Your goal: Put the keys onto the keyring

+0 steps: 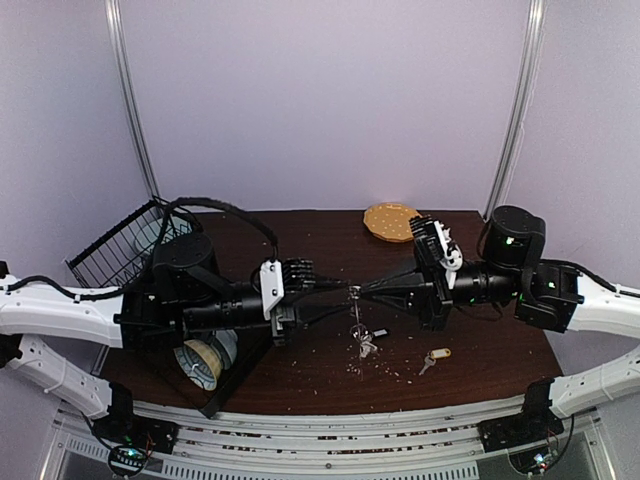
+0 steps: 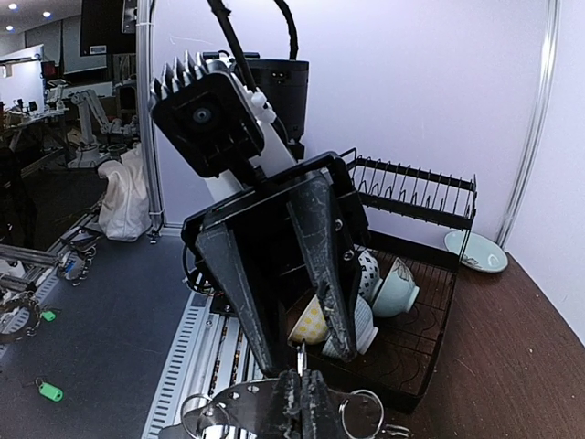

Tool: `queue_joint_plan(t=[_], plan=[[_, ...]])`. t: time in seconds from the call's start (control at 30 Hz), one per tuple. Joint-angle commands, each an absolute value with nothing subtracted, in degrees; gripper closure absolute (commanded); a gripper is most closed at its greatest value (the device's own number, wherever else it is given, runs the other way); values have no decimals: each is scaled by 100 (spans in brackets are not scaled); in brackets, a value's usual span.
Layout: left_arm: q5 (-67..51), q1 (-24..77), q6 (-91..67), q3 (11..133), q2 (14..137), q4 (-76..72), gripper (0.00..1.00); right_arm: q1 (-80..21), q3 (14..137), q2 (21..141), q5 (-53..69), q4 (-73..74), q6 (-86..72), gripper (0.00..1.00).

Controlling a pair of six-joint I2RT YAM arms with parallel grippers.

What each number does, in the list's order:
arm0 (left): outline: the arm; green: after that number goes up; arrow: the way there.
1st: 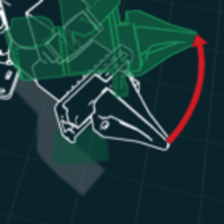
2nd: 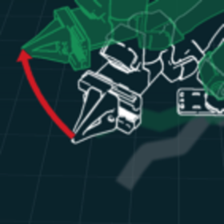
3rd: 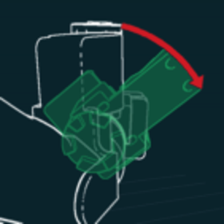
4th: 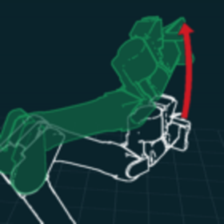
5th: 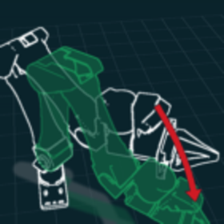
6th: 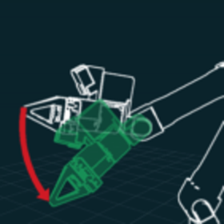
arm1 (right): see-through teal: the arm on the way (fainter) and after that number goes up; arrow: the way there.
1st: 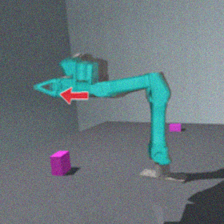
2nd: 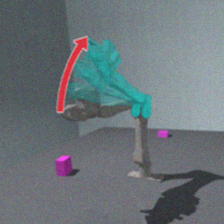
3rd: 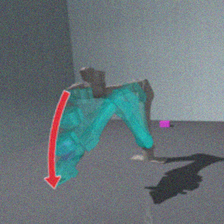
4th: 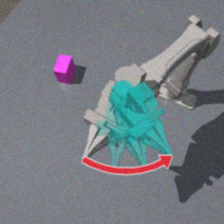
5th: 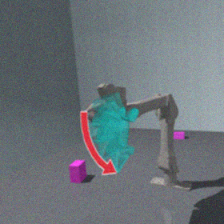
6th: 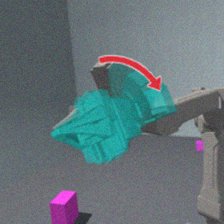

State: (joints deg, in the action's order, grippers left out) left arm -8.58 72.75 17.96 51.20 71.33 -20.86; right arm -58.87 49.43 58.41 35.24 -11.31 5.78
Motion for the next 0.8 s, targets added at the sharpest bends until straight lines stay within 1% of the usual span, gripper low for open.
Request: queue_joint_plan(t=[0.0, 0.13, 0.3, 0.37, 0.5, 0.6, 0.7, 0.77], plan=[[-878, 7271, 1731, 5129, 6959, -2184, 71, -5899, 5026, 5715, 3761, -1182, 660, 100], [-1054, 7260, 1780, 5396, 7018, -1589, 75, -5894, 5185, 5790, 3820, -884, 777, 100], [-933, 7260, 1955, 4940, 6754, -2133, 69, -5892, 4919, 5615, 3621, -1556, 522, 100], [-948, 7260, 1960, 5018, 6739, -2157, 69, -5889, 5068, 5738, 3464, -1175, 727, 100], [-886, 7260, 2129, 5526, 6939, -1383, 70, -5892, 5617, 6107, 3179, -55, 1221, 100], [-571, 7260, 2213, 5584, 6972, -1077, 70, -5890, 5651, 6074, 2800, 34, 1310, 100], [-378, 7260, 2232, 5605, 6981, -1049, 73, -5892, 5625, 6003, 2893, -15, 1344, 100], [-333, 7260, 2215, 5674, 7069, -1067, 78, -5894, 5592, 5984, 3011, -113, 1298, 100]])
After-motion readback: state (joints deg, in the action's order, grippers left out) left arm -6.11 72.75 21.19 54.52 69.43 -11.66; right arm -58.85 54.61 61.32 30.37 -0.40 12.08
